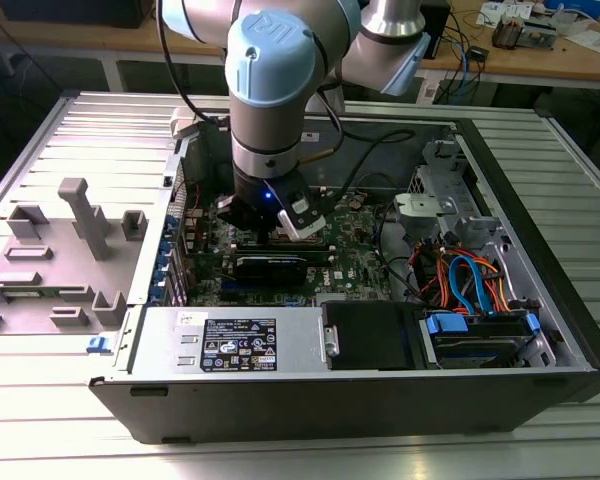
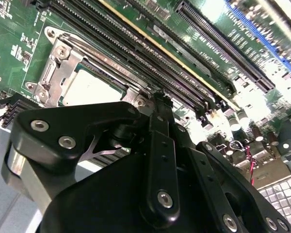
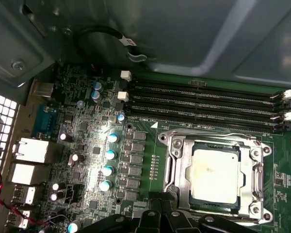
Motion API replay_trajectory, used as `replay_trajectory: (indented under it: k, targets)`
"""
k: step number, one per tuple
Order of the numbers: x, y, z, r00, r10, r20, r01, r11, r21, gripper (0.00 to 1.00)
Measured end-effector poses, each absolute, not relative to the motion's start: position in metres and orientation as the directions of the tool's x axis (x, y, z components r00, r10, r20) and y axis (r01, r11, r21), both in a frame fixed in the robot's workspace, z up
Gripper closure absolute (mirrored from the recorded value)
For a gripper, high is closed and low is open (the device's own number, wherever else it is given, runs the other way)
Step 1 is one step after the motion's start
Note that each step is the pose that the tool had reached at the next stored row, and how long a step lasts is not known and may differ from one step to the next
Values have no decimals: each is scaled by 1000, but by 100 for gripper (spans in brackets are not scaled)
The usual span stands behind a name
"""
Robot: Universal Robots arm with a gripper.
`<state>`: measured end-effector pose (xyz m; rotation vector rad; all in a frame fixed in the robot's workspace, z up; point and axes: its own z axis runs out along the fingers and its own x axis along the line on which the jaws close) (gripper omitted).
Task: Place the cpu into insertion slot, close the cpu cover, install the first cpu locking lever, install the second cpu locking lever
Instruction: 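Install the second cpu locking lever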
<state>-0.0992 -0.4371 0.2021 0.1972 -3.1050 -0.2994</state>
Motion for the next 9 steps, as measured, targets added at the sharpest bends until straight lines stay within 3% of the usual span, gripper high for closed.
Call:
replay_trajectory:
  k: [9]
  targets:
    - [-101,-439,218,-992,-127,4,-124,974,192,89]
